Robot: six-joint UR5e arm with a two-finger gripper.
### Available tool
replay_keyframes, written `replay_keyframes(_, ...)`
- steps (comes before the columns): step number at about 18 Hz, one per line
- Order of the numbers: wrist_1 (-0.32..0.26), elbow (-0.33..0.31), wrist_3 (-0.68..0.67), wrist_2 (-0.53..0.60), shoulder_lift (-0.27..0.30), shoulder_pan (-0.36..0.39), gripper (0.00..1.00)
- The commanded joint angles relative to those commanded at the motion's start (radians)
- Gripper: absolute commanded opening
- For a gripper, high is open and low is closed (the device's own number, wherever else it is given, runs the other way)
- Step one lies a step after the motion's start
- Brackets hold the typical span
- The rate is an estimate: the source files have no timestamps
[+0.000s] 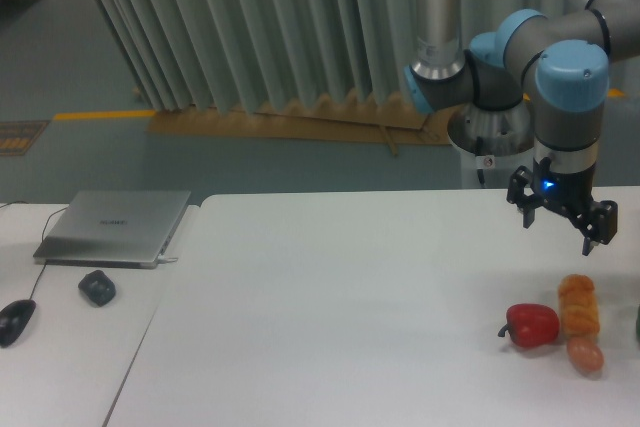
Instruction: Place the yellow pepper on the table
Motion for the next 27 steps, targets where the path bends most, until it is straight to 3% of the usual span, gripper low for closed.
replay_keyframes(27,0.003,-0.025,-0.006,0.000,0.021,0.031,1.00)
